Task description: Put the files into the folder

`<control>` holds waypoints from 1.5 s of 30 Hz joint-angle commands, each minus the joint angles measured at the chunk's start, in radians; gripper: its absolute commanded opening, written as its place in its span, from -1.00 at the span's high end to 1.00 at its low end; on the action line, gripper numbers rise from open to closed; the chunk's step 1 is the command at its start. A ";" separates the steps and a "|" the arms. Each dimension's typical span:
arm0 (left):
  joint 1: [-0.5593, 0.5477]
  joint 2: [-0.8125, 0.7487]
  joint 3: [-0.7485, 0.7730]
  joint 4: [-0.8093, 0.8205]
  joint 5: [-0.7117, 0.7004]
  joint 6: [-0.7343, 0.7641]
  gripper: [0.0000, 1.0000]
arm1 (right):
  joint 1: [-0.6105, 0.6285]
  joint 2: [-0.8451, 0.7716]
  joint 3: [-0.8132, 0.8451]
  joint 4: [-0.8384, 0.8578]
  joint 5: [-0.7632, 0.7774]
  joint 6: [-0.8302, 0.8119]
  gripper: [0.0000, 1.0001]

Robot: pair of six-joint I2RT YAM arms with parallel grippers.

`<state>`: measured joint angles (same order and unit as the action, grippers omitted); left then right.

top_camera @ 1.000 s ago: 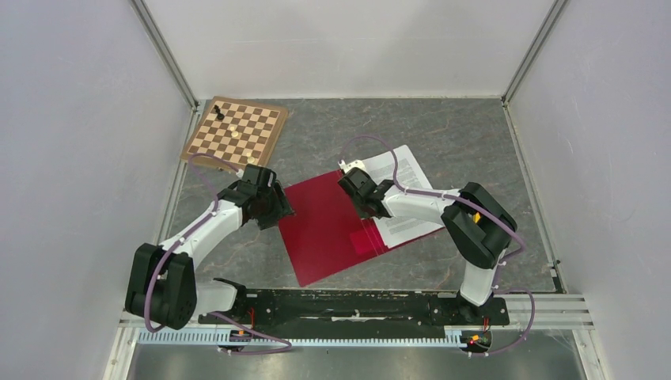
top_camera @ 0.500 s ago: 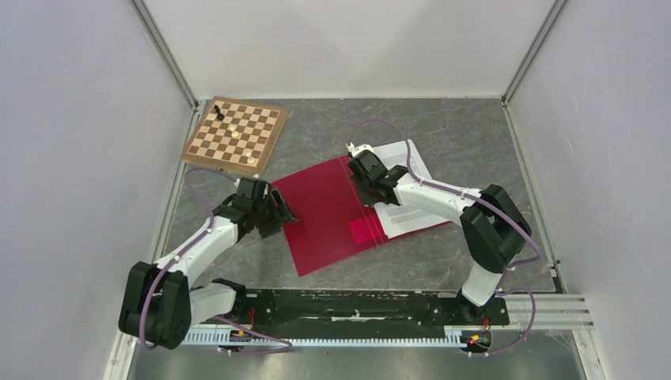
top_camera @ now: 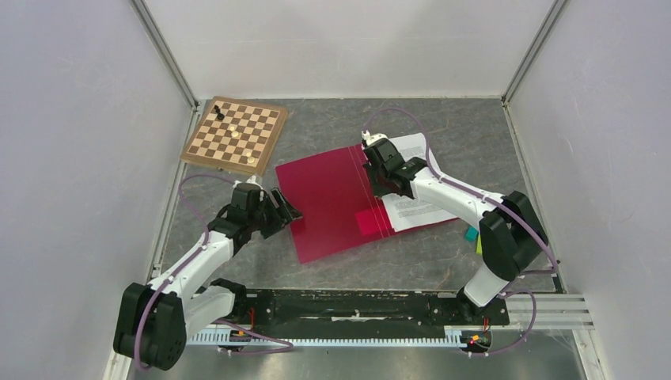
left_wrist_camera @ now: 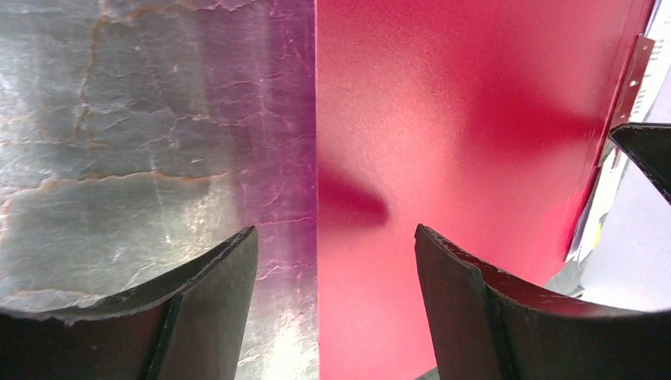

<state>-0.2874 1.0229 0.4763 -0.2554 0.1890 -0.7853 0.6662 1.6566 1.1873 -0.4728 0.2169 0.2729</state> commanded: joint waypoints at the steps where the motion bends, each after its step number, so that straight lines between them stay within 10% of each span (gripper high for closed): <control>1: 0.005 -0.012 -0.023 0.165 0.079 -0.045 -0.58 | -0.011 -0.061 0.045 0.009 -0.026 -0.015 1.00; 11: 0.005 -0.028 -0.033 0.391 0.238 -0.132 -0.61 | -0.028 -0.088 0.027 0.008 -0.029 -0.012 1.00; 33: -0.014 -0.080 0.199 0.152 0.291 -0.090 -0.63 | 0.108 0.029 -0.206 0.384 -0.146 0.296 1.00; 45: -0.075 -0.012 0.399 -0.030 0.243 -0.017 -0.64 | 0.141 0.011 -0.177 0.401 -0.164 0.306 0.00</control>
<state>-0.3244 0.9897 0.8230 -0.2493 0.4435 -0.8539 0.8116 1.7195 0.9756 -0.1024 0.0479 0.5789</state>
